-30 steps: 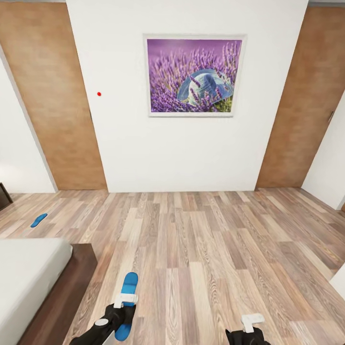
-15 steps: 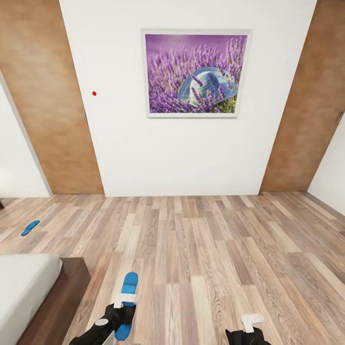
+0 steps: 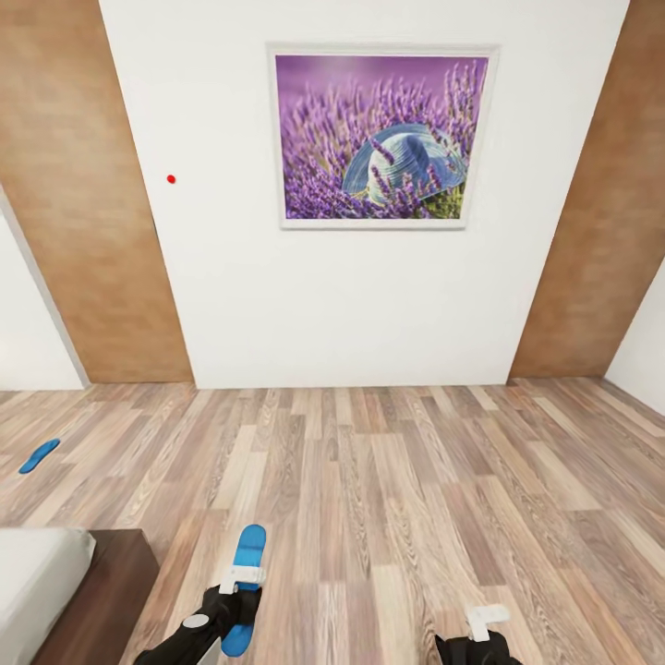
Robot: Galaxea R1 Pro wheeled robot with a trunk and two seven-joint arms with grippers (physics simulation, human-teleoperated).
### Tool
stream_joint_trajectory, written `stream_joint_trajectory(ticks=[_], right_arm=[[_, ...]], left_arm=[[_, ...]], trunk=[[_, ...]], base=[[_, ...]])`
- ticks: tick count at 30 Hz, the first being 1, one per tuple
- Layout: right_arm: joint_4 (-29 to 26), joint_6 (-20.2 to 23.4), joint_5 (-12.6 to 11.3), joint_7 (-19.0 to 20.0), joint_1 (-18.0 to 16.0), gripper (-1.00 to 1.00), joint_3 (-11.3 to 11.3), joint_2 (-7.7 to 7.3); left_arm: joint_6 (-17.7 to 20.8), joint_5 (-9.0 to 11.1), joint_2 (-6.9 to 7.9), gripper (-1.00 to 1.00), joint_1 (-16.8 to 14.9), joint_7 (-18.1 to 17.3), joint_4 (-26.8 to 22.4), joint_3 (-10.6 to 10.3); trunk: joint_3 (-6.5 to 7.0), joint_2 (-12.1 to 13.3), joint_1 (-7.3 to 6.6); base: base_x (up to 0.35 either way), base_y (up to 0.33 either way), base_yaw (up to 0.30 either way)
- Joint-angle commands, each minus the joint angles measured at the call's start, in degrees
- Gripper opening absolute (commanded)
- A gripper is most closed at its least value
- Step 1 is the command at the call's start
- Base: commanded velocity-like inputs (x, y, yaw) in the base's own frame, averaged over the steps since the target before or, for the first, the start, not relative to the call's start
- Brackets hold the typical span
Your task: In the bedroom, move the book from the bed onto either nightstand, and place the two sandals side by side next to the bed.
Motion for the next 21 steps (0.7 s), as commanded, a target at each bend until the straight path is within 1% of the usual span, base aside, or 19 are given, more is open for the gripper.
stream_joint_trajectory(ticks=[1,21], right_arm=[[-0.12,0.34,0.14,0.05,-0.01,1.00,0.16,-0.05],[-0.07,0.34,0.20,0.05,-0.01,1.00,0.16,-0.05]], left_arm=[[-0.21,-0.12,0.03,-1.00,-0.04,0.05,0.04,-0.21],[-0.21,-0.12,0.03,-1.00,-0.04,0.05,0.04,-0.21]], trunk=[[-0.06,-0.02,0.03],[-0.06,-0.02,0.03]], base=[[0.339,0.000,0.000],[0.339,0.000,0.000]])
